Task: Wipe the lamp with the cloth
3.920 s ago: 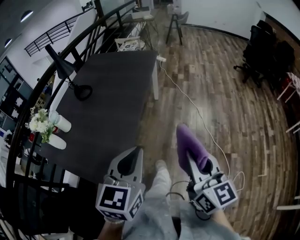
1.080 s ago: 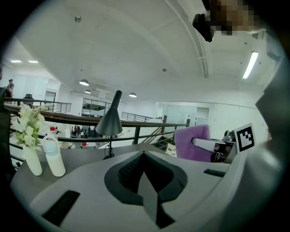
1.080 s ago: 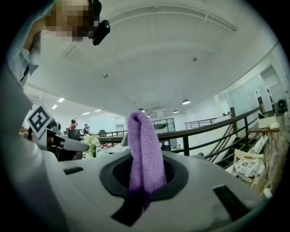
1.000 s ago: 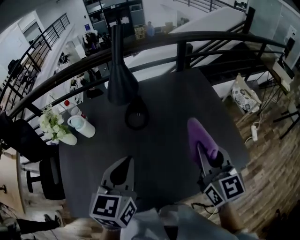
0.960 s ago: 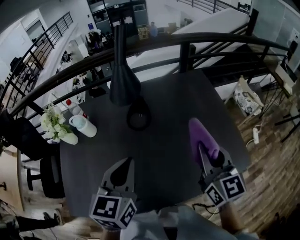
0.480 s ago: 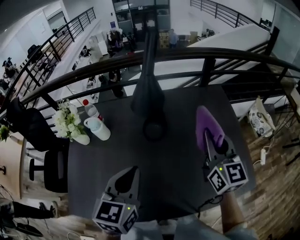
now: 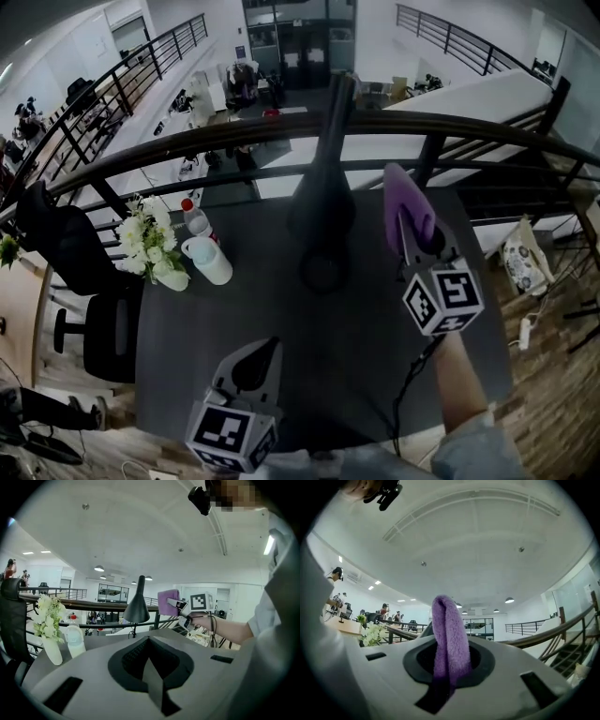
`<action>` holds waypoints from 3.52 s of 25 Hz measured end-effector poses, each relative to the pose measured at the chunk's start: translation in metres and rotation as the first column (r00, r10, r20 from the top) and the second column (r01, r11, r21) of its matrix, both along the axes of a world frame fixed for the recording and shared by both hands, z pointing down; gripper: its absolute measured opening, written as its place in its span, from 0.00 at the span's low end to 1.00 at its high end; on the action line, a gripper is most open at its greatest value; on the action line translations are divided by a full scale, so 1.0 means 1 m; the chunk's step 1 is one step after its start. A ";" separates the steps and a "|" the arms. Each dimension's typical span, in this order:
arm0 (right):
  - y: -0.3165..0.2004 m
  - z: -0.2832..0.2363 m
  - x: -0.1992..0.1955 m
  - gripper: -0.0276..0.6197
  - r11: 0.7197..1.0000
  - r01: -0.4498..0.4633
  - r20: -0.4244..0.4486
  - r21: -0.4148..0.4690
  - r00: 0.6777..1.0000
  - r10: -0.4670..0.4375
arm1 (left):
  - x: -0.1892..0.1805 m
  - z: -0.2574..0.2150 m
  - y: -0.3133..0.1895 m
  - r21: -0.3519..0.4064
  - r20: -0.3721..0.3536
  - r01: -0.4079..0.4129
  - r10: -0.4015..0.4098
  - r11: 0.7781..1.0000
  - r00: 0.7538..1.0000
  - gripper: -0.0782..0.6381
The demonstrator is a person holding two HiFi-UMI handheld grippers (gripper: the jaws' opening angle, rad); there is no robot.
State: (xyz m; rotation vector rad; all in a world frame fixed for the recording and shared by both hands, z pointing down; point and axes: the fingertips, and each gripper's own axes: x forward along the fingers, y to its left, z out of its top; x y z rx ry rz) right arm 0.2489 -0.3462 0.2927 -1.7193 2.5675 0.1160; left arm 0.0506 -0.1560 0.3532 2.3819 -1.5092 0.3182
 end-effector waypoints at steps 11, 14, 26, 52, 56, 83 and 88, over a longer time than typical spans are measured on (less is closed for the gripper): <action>-0.054 0.021 -0.054 0.12 0.999 0.031 -0.016 -0.024 0.999 -0.032 | -0.024 0.007 0.016 -0.016 -0.004 0.047 -0.047 0.999 0.999 0.11; -0.051 0.018 -0.069 0.12 0.999 0.046 -0.029 -0.007 0.999 -0.046 | -0.030 0.009 0.018 -0.024 -0.007 0.047 -0.047 0.999 0.999 0.11; -0.022 0.014 -0.133 0.12 0.989 0.139 -0.236 0.059 0.964 -0.122 | -0.037 0.009 0.024 -0.019 -0.033 0.016 -0.017 1.000 0.999 0.11; 0.000 0.064 -0.245 0.12 0.947 0.278 -0.379 -0.159 0.869 -0.318 | -0.079 0.015 0.031 -0.020 -0.066 0.064 -0.065 0.998 0.996 0.11; -0.007 0.061 -0.252 0.12 0.935 0.298 -0.353 -0.192 0.868 -0.349 | -0.079 0.016 0.034 -0.018 -0.043 0.065 -0.066 0.998 0.997 0.11; -0.065 0.003 -0.172 0.12 0.998 0.046 -0.628 0.043 0.778 -0.009 | -0.046 0.012 0.014 -0.008 -0.060 -0.018 0.017 1.000 0.998 0.11; -0.065 -0.012 -0.159 0.12 0.995 0.051 -0.602 0.086 0.799 0.011 | -0.039 0.009 0.013 0.001 -0.060 -0.023 0.023 1.000 0.998 0.11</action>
